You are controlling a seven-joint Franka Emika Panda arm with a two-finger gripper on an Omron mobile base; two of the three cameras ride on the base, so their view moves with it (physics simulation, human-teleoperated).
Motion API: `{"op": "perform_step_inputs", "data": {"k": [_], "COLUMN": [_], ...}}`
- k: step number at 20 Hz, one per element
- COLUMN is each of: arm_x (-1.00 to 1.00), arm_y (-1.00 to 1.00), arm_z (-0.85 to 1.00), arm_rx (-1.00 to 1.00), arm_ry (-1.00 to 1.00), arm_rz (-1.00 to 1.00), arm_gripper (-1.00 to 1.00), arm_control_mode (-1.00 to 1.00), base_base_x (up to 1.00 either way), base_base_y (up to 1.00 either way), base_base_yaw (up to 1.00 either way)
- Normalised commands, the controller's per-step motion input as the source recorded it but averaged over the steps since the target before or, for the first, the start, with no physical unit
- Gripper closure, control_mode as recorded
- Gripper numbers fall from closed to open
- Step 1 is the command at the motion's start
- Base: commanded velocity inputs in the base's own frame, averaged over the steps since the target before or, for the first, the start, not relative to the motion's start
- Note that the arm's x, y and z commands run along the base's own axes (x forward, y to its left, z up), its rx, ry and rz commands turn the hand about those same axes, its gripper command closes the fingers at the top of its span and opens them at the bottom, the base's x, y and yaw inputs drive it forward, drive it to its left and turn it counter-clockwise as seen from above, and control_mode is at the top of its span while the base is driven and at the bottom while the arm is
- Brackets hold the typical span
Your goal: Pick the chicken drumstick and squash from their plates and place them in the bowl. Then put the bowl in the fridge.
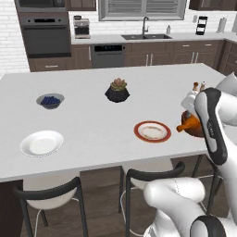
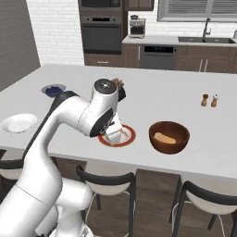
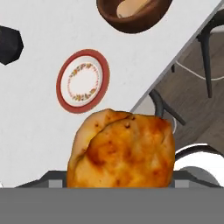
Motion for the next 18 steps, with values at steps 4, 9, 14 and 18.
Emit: {"op": "perform_step_inputs", "data": {"k": [4,9,14,18], "arm_x": [0.56,0.59,0.92,0.18], "arm_y": [-1.0,-1.0,-0.76,-0.58], "arm_z": [0.0,0.0,-0.03,-0.57], "arm_rx": [-0.16,-0.16,-0.1,-0.01], "arm_ry": [0.05,0.01,0.01,0.08], "arm_rz": [0.0,0.0,-0.04,-0.08], "arm_gripper": [1.0,1.0,1.0,1.0], "arm_control_mode": [-1.0,-1.0,-1.0,-1.0], "base_base_x": [0.0,0.0,0.0,0.0], "base_base_y": [0.0,0.0,0.0,0.0], "base_base_yaw": [0.0,0.0,0.0,0.0]}}
